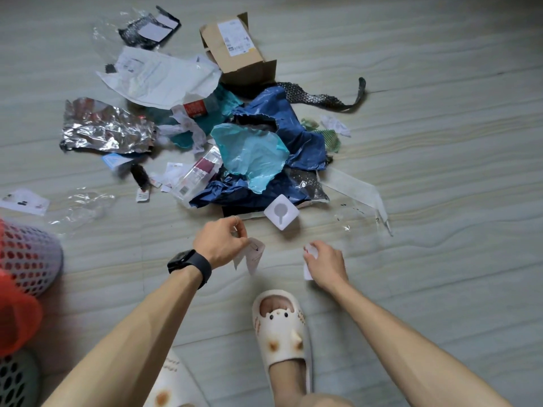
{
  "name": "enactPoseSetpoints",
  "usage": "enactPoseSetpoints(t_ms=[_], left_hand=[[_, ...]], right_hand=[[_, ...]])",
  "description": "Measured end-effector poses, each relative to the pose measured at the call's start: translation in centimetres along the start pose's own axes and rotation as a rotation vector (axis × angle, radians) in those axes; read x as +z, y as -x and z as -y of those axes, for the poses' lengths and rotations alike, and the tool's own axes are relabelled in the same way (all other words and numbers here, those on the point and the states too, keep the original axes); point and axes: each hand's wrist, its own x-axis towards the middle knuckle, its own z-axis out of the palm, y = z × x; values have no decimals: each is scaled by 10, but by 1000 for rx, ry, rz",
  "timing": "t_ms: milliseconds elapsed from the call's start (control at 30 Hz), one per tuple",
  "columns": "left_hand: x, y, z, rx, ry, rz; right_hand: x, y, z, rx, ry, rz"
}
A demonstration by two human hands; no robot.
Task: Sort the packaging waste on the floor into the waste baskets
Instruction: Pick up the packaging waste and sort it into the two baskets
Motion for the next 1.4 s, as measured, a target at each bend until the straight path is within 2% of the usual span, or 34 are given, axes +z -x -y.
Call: enactPoseSetpoints(t_ms=[100, 167, 300, 433, 533, 700, 800, 967, 1167, 1300, 1400], left_hand=[[-25, 3, 11, -3, -44, -28], [-41, 6, 19, -21, -46, -41], [-65, 16, 36, -46, -88, -64], [-77, 25, 50, -58, -104, -80], [-86, 30, 59, -58, -124, -89], [-113, 46, 59, -8, -237, -150], [-140, 61, 55, 27, -313, -217], [-195, 111, 59, 21, -261, -379], [-248, 202, 109, -78, -25, -645], [-270, 275, 162, -183, 151, -809], [-274, 328, 203, -310, 235, -934]], right_hand=[[-7, -11, 54, -212, -44, -21], [-6, -18, 76, -270, 48, 3], [6, -29, 84, -236, 398, 27], [15, -39, 77, -195, 530, 7], [14, -36, 77, -188, 442, -15], [-4, -10, 99, -176, -220, 134], [-19, 11, 124, -227, -414, 265], [-33, 53, 190, -447, -439, 361], [-22, 116, 288, -704, -415, 428], [0, 170, 355, -854, -286, 567], [31, 211, 401, -1011, -102, 560]])
